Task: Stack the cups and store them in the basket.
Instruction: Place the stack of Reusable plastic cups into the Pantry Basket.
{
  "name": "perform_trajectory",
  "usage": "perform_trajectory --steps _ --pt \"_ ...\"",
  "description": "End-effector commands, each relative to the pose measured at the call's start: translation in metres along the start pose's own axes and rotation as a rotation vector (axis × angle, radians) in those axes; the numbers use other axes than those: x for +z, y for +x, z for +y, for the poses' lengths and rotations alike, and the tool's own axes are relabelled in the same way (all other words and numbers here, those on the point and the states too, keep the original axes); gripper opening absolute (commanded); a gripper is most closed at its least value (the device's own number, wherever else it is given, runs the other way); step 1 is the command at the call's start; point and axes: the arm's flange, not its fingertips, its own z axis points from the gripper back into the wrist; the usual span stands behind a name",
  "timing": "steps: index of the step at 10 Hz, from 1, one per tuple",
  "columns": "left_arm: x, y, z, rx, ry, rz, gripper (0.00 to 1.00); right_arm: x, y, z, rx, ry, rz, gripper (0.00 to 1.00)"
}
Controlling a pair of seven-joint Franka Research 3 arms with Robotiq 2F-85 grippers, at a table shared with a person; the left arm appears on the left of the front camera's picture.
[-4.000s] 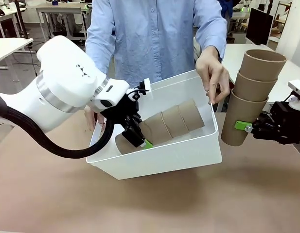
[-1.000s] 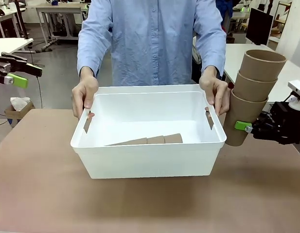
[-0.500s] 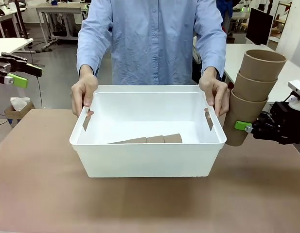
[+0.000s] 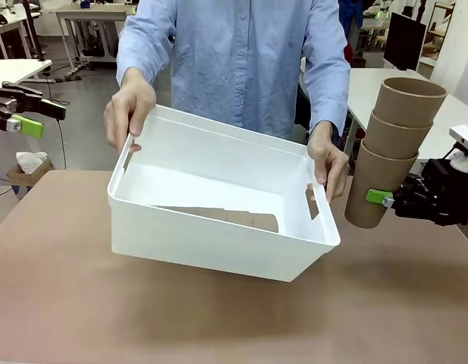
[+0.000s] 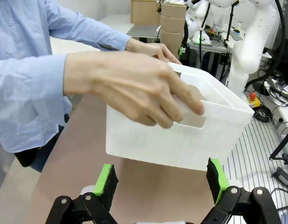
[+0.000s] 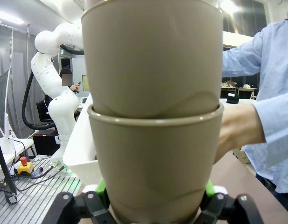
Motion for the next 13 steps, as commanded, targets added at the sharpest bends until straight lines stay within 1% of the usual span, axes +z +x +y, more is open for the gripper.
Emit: perform_trajectory --steps 1,6,7,10,11,13 --pt "0.001 0.002 -0.001 0.014 -0.005 0.003 1.00 0.000 0.005 0.000 0.013 0.000 -0.003 0.85" --pt "0.001 0.002 -0.001 0.014 -0.005 0.003 1.00 0.000 0.005 0.000 0.013 0.000 -0.003 0.85" --pt "0.001 0.002 -0.001 0.014 -0.005 0.003 1.00 0.000 0.000 0.000 0.000 0.000 0.000 0.85" --pt "0.001 0.002 -0.001 0.014 -0.005 0.003 1.00 -0.009 0.074 0.027 -0.019 -0.004 0.011 0.85" --pt "0.001 0.002 -0.001 0.014 -0.005 0.003 1.00 -0.016 0.102 0.034 -0.034 -0.028 0.050 0.85" --pt "0.001 0.002 -0.001 0.014 -0.005 0.003 1.00 -0.037 0.146 0.049 -0.037 -0.096 0.141 0.85"
